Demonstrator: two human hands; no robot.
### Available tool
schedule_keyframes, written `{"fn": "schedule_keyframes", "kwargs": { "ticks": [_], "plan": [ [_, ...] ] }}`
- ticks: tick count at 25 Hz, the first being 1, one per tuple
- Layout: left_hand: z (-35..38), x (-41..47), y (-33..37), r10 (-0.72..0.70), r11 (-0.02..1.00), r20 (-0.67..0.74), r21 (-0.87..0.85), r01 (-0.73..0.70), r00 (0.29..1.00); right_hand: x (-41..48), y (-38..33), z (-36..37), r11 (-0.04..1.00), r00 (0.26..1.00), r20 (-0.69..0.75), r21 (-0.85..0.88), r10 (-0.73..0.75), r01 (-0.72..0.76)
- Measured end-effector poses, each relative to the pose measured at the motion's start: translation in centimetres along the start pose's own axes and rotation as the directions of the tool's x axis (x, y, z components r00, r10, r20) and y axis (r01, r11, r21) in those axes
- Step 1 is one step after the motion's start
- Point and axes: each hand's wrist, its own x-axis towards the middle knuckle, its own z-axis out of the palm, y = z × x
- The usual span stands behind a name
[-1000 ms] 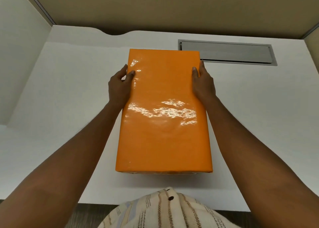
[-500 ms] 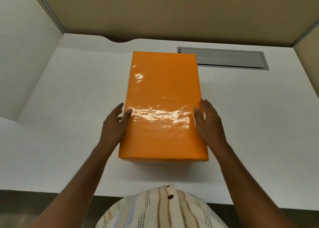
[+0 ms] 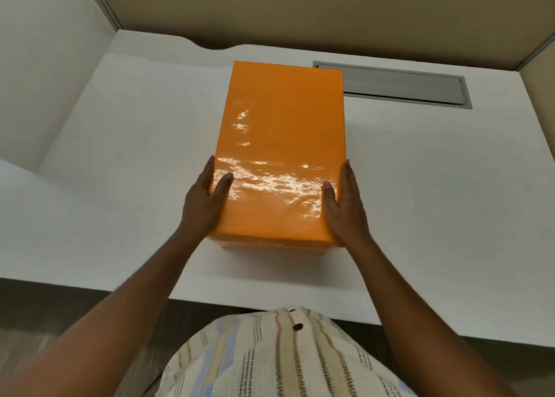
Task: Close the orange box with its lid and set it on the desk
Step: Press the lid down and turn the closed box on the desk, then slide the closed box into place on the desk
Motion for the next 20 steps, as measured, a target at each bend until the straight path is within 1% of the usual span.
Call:
{"fn": "schedule_keyframes", "kwargs": {
  "ticks": [3, 6, 8, 9, 10, 11, 12, 13, 14, 15, 17, 18, 20],
  "plan": [
    [-0.1, -0.3, 0.3, -0.003, 0.998, 0.0, -0.058, 0.003, 1.0, -0.1, -0.2, -0.1, 1.0, 1.0, 0.02, -0.016, 0.006, -0.006],
    [-0.3, -0.2, 0.7, -0.032, 0.997, 0.02, -0.068, 0.034, 0.999, 0.1, -0.5, -0.5, 1.0, 0.999, 0.043, -0.002, 0.02, -0.02],
    [-0.2, -0.6, 0.8, -0.057, 0.994, 0.0, -0.095, 0.057, 0.998, -0.1, -0.5, -0.7, 0.996, 0.997, 0.074, 0.079, 0.036, -0.042],
    [-0.2, -1.0, 1.0, -0.072, 0.99, -0.064, -0.125, 0.063, 0.995, -0.1, -0.6, -0.8, 0.984, 0.996, 0.065, 0.165, 0.055, -0.065],
    [-0.2, -1.3, 1.2, -0.098, 0.98, -0.171, -0.189, 0.065, 0.98, -0.3, -0.6, -1.0, 0.958, 0.995, 0.035, 0.268, 0.093, -0.099],
    [-0.3, -1.8, 1.3, -0.145, 0.957, -0.289, -0.282, 0.061, 0.946, -0.6, -0.4, -1.3, 0.927, 0.991, -0.019, 0.355, 0.133, -0.117],
    [-0.5, -2.3, 1.2, -0.207, 0.925, -0.372, -0.376, 0.057, 0.905, -1.1, -0.2, -1.5, 0.907, 0.984, -0.079, 0.405, 0.163, -0.117],
    [-0.6, -3.0, 0.9, -0.265, 0.892, -0.396, -0.447, 0.067, 0.879, -1.5, 0.3, -1.6, 0.895, 0.978, -0.104, 0.43, 0.182, -0.12],
    [-0.5, -3.9, 0.4, -0.303, 0.865, -0.372, -0.493, 0.09, 0.878, -1.7, 0.9, -1.7, 0.882, 0.979, -0.077, 0.452, 0.19, -0.135],
    [-0.2, -4.7, -0.2, -0.309, 0.849, -0.314, -0.516, 0.112, 0.898, -1.9, 1.3, -1.7, 0.863, 0.981, -0.007, 0.477, 0.193, -0.166],
    [0.6, -5.9, -1.2, -0.246, 0.839, -0.172, -0.53, 0.121, 0.954, -2.0, 1.9, -1.3, 0.812, 0.974, 0.15, 0.54, 0.167, -0.223],
    [1.0, -6.3, -1.5, -0.207, 0.842, -0.128, -0.528, 0.11, 0.97, -2.0, 2.0, -1.1, 0.782, 0.968, 0.201, 0.575, 0.148, -0.239],
    [1.7, -6.7, -1.7, -0.16, 0.863, -0.13, -0.499, 0.074, 0.979, -2.1, 1.8, -0.9, 0.725, 0.962, 0.237, 0.638, 0.135, -0.259]
  ]
}}
